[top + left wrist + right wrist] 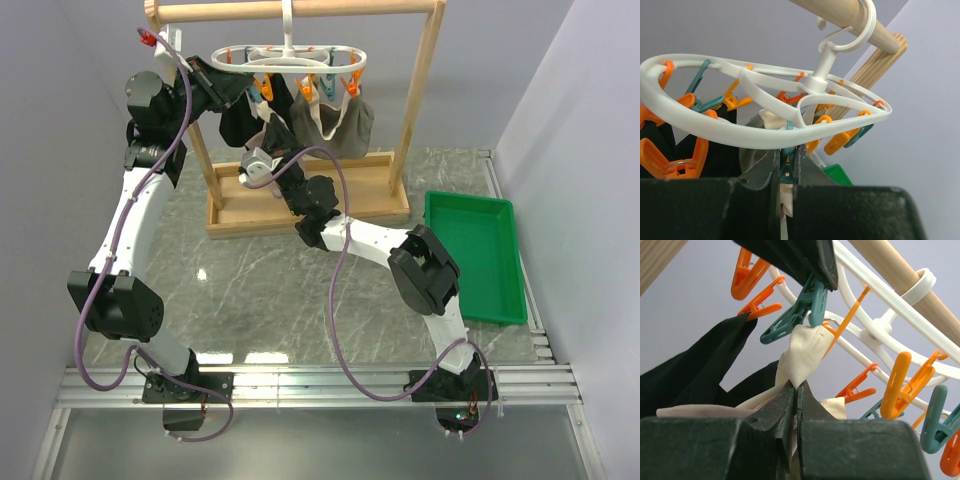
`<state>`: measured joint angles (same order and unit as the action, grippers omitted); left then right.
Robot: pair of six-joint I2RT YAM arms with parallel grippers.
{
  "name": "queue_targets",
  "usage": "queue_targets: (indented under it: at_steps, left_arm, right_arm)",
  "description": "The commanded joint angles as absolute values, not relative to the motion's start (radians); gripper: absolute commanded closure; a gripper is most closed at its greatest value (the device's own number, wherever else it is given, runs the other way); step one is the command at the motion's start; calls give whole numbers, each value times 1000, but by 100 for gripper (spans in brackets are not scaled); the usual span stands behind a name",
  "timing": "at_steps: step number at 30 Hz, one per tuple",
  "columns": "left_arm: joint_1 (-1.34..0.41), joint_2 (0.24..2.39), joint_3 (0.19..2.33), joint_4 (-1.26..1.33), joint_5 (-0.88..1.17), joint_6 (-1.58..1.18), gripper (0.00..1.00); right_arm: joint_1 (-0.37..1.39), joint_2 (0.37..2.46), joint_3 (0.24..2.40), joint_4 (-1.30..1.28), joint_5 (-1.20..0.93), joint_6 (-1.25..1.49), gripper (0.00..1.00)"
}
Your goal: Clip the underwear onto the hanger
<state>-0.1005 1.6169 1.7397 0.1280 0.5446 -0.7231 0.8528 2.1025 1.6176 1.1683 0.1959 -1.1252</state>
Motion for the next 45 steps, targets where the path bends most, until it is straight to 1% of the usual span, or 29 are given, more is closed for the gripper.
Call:
queue_targets:
  at_steps: [1,9,27,41,45]
  left_arm:
    - [-92,1618,1787,132,554,-729,100]
    - [-92,1623,1793,118,554,-726,100]
    - [-94,1626,1786,101,558,-718,100]
    - [-94,1628,1786,106,566,-726,100]
    - [-94,1628,1790,109,568,-730,99]
  right_arm:
    - [861,2100,1609,1255,186,-1152,100]
    - [862,2109,1608,1285,186,-1173,100]
    - [862,2157,1716,1281,175,-1212,100]
    - [861,2164,1736,1255,175,-1212,100]
    - [861,2158,1707,1259,164,-1209,100]
